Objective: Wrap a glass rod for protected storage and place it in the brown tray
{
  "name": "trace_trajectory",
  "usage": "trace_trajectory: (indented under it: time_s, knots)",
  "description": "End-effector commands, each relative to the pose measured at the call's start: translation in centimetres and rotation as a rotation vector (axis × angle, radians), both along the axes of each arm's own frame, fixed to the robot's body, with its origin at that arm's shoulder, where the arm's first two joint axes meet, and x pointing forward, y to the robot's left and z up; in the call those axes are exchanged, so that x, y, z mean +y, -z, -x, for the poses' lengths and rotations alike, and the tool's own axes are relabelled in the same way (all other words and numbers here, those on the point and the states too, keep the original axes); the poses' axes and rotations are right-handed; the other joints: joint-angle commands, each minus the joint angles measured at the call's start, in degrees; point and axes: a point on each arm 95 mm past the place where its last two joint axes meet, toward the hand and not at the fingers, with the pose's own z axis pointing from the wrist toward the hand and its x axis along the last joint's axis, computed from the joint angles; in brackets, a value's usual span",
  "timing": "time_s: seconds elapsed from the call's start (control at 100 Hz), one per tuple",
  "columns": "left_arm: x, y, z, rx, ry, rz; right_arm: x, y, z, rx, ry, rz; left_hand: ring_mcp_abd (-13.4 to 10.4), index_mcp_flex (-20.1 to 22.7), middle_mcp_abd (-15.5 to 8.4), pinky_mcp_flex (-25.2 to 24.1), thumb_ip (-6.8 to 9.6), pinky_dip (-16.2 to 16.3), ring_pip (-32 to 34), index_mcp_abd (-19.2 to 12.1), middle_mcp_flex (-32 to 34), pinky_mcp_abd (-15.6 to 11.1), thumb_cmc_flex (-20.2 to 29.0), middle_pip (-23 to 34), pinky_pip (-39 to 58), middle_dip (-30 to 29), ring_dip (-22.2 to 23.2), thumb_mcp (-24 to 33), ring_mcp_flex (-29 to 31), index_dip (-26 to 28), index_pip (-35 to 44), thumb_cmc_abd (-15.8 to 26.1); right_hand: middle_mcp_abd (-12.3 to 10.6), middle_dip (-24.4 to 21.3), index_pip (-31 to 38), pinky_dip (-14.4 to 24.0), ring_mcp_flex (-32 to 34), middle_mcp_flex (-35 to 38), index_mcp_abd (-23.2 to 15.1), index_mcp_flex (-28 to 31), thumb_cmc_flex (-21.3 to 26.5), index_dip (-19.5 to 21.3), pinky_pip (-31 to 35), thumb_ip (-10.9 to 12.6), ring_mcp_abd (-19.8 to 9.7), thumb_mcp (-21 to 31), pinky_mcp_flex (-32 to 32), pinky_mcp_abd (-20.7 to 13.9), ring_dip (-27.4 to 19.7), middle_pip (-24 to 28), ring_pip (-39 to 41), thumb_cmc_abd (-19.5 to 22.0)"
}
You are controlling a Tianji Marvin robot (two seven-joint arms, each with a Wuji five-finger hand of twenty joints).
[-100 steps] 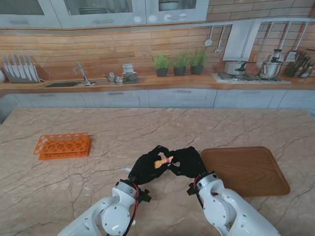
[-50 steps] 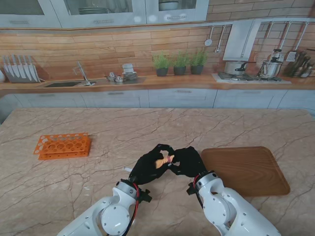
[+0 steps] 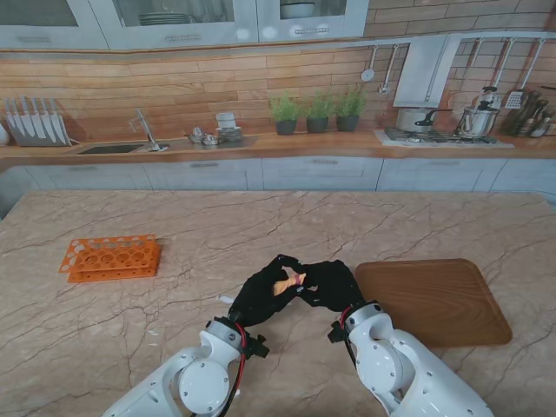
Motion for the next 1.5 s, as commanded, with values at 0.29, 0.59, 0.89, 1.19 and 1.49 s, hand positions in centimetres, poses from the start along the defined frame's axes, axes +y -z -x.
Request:
trace_trajectory:
  time_s: [0.29, 0.59, 0.89, 1.19, 1.49]
  knots:
    - [-0.8, -0.4, -0.1, -0.010, 0.000, 0.009, 0.1, 0.5, 0.1, 0.030, 0.002, 0.005, -4.57, -2.04, -4.40, 1.28, 2.36, 0.60, 1.47, -1.49, -2.26, -2.69, -5.30, -2.84, 14.91, 1.04, 0.28, 10.22, 1.68, 1.31, -4.18, -2.17, 0.68, -0.43, 1.88, -0.71, 0.47, 0.56, -1.99, 2.06, 0.91, 0.14, 1.11, -0.49, -0.50, 2.11, -1.18, 1.05, -0.27, 0.26, 0.80, -1.42]
    - [-0.9, -0.5, -0.1, -0.010, 0.011, 0.010, 0.1, 0.6, 0.0, 0.042, 0.012, 0.007, -5.02, -2.95, -5.02, 1.12, 0.76, -1.29, 1.00, -1.25, -7.22, -2.96, -0.26, -3.71, 14.91, -1.98, 1.52, 6.47, 0.23, -6.65, 1.29, -2.97, 0.75, -0.42, 1.81, -0.67, 0.52, 0.57, -1.91, 2.02, 0.95, 0.11, 1.03, -0.47, -0.40, 2.08, -1.24, 1.05, -0.24, 0.25, 0.83, -1.40]
    - [-1.0, -0.3, -0.1, -0.005, -0.008, 0.013, -0.1, 0.7, 0.0, 0.043, 0.020, 0.009, -3.16, 7.44, -2.84, 1.37, 1.39, 2.32, 1.84, 6.90, -2.31, -2.00, -5.35, -2.03, 14.91, -6.96, 0.12, 1.84, 1.71, 13.71, 8.08, -4.33, 0.78, -0.40, 1.80, -0.62, 0.45, 0.54, -1.83, 2.02, 0.98, 0.11, 0.99, -0.46, -0.34, 2.02, -1.24, 1.03, -0.23, 0.27, 0.83, -1.37]
    - [-1.1, -0.6, 0.0, 0.000, -0.060, 0.046, -0.2, 0.2, 0.6, 0.014, 0.006, 0.008, -2.17, 13.97, -0.32, 1.46, 2.60, 4.10, 2.77, 10.67, 1.39, -1.18, -4.81, -0.77, 14.91, -8.57, -0.78, 2.35, 1.78, 13.05, 9.69, -4.30, 0.70, -0.40, 1.80, -0.56, 0.46, 0.56, -1.81, 2.05, 0.95, 0.13, 0.91, -0.45, -0.34, 2.01, -1.25, 1.02, -0.21, 0.28, 0.87, -1.37]
    - [-1.0, -0.7, 0.0, 0.051, -0.095, 0.081, -0.2, -0.4, 1.1, -0.019, -0.019, 0.017, -0.25, 1.67, -0.56, 1.60, 3.48, 9.89, 5.89, 19.59, 5.15, 0.62, 2.24, 1.32, 14.91, -11.12, -2.65, -6.64, 1.71, -7.72, 4.20, 1.40, 0.65, -0.43, 1.79, -0.50, 0.45, 0.54, -2.06, 2.04, 0.87, 0.14, 0.86, -0.47, -0.42, 2.06, -1.17, 1.09, -0.25, 0.21, 0.78, -1.39]
